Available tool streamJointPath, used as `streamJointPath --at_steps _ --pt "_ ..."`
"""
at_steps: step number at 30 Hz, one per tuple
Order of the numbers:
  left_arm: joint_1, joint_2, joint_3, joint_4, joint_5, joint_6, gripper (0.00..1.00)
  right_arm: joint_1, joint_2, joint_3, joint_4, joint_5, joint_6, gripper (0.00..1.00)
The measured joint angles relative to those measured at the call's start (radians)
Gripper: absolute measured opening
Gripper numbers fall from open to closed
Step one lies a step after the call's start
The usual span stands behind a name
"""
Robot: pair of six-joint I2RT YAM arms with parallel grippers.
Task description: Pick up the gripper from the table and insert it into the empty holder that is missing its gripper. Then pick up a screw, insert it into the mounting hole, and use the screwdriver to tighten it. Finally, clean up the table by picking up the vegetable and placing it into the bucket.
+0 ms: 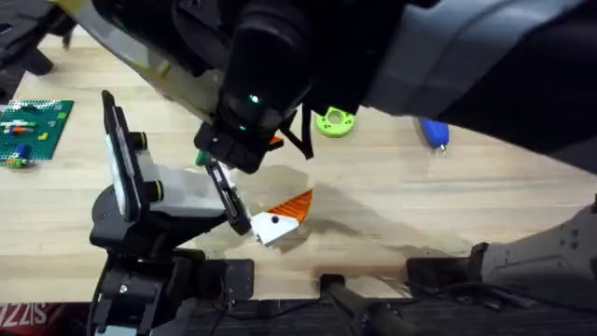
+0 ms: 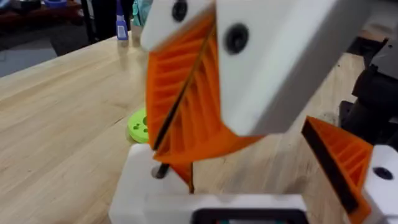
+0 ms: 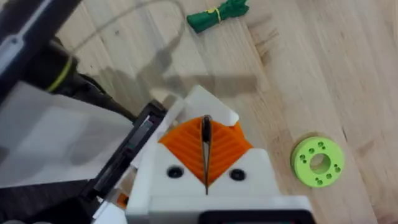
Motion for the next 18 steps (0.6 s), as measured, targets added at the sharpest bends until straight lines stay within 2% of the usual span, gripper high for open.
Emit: streamJointPath --at_steps 18 --pt "0.000 0.000 0.000 -0.001 -0.002 -0.008 0.986 0.001 0.017 0.006 0.006 0.006 0.000 0.008"
